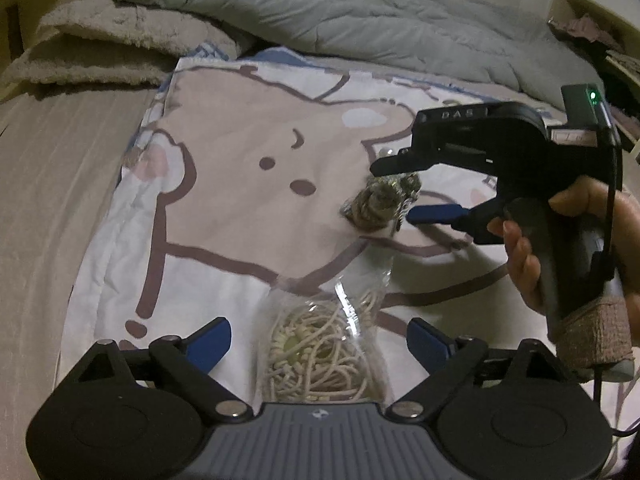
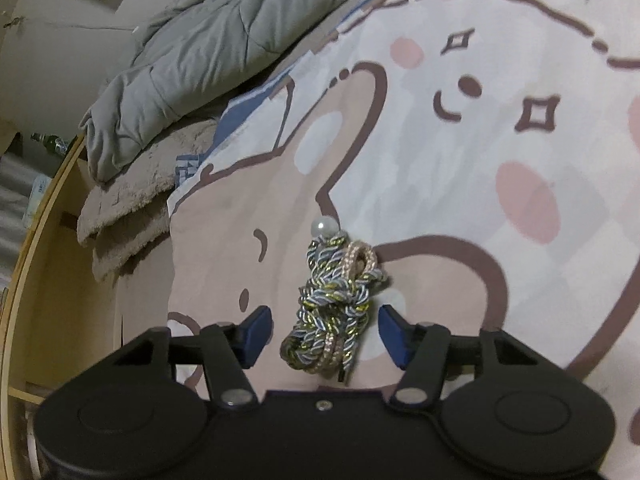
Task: Organize objects
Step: 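Grasp the bag of rubber bands with the left gripper while the right gripper grasps the rope bracelet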
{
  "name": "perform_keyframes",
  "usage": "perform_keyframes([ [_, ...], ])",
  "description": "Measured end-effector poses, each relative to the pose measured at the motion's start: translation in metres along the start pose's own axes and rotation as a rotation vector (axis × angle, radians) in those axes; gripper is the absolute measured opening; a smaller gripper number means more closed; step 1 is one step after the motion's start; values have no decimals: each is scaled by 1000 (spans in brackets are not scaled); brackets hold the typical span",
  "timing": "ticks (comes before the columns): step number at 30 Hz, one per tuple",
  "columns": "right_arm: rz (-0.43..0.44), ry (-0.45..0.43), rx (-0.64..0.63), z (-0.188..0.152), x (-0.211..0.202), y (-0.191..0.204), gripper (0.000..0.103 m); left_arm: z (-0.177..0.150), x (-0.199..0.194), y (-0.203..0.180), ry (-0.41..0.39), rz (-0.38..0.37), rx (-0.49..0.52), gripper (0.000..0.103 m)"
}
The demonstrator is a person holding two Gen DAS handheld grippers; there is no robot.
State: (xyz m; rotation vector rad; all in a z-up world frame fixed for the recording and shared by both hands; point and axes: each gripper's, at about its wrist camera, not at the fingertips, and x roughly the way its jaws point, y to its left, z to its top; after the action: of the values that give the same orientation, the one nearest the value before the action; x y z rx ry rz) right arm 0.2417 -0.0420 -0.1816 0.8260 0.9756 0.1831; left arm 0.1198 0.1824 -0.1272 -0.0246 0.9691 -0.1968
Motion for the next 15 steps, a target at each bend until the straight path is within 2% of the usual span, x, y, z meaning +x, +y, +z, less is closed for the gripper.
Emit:
perform_keyframes([
  [7,7,-3,4,1,10,1,57,-2,12,8,38,20,-19,93],
  [9,7,-5,28,2,12,-3,51,-3,16,9,46,20,-21,93],
  [10,-1,-5,32,3,12,-4,45,-3,18,9,45,22,-18,92],
  [12,-12,-2,18,3,13,-3,43,-4,21,8,45,21,-12,91],
  [15,-24,-3,-41,3,14,4,41,-3,23,7,51,3,-11,79],
])
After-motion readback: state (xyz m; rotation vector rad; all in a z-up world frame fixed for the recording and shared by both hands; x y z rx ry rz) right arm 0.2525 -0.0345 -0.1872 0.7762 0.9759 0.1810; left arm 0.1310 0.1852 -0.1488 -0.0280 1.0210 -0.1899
